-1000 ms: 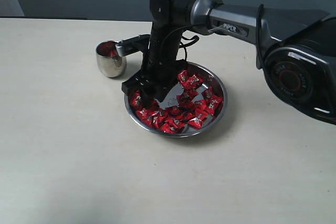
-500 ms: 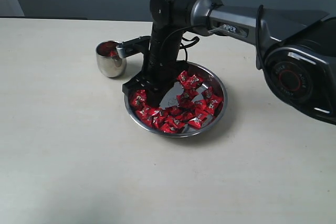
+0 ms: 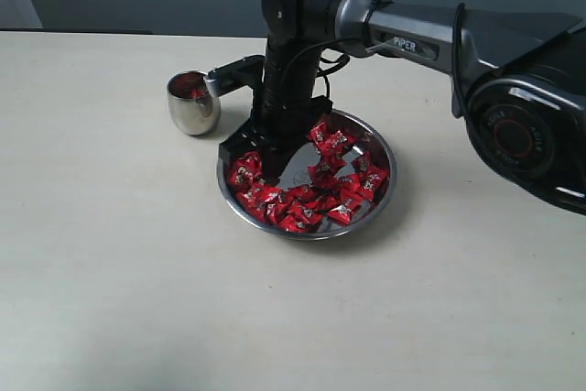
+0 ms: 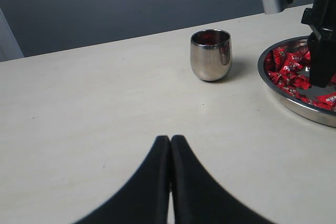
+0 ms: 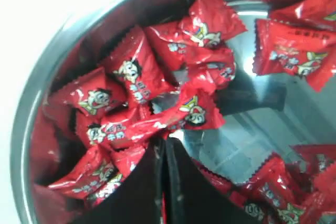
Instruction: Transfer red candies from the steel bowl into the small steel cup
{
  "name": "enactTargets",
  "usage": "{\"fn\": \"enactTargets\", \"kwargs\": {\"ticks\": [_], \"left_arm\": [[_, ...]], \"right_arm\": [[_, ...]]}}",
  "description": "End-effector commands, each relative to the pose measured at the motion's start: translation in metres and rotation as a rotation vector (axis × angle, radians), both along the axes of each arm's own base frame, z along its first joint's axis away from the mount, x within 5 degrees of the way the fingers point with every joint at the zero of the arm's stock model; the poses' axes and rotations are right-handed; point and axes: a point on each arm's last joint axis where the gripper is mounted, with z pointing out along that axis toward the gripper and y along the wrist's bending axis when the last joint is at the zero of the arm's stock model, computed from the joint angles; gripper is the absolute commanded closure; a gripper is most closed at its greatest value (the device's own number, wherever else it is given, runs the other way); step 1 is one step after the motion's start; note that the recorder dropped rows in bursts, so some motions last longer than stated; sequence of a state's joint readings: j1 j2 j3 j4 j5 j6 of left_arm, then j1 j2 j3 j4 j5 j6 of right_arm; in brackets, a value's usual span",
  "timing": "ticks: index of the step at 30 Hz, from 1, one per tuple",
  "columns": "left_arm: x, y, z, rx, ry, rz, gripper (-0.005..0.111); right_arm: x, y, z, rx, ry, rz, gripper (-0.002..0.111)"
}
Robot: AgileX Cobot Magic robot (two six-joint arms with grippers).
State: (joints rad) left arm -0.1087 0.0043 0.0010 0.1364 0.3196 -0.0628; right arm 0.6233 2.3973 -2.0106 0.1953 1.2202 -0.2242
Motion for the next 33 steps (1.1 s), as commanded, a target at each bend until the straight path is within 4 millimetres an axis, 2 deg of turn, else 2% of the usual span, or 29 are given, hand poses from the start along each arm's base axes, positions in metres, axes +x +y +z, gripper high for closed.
{"fn": "enactTargets", "kwargs": {"ticks": [1, 9, 18, 19, 22, 33], "left_arm": [[0.0, 0.0, 0.001, -0.008, -0.014, -0.003, 0.106], [0.0, 0.0, 0.001, -0.008, -0.014, -0.003, 0.106], [0.0, 0.0, 0.001, -0.008, -0.014, -0.003, 0.106], [0.0, 0.0, 0.001, -0.008, -0.014, -0.003, 0.106], [0.0, 0.0, 0.001, -0.008, -0.014, -0.003, 0.106], [0.0, 0.0, 0.001, -0.008, -0.014, -0.003, 0.106]], "right_arm": [[0.001, -0.003, 0.019, 0.014, -0.039, 0.01, 0.109], [-0.002, -0.004, 0.042, 0.049, -0.075, 0.017, 0.109], [0.021, 0.019, 0.067, 0.36, -0.37, -0.044, 0.109], [0.028, 0.024, 0.068, 0.419, -0.433, -0.065, 0.109], [0.035, 0.028, 0.061, 0.453, -0.485, -0.089, 0.109], [0.052, 0.042, 0.033, 0.534, -0.508, -0.129, 0.109]]}}
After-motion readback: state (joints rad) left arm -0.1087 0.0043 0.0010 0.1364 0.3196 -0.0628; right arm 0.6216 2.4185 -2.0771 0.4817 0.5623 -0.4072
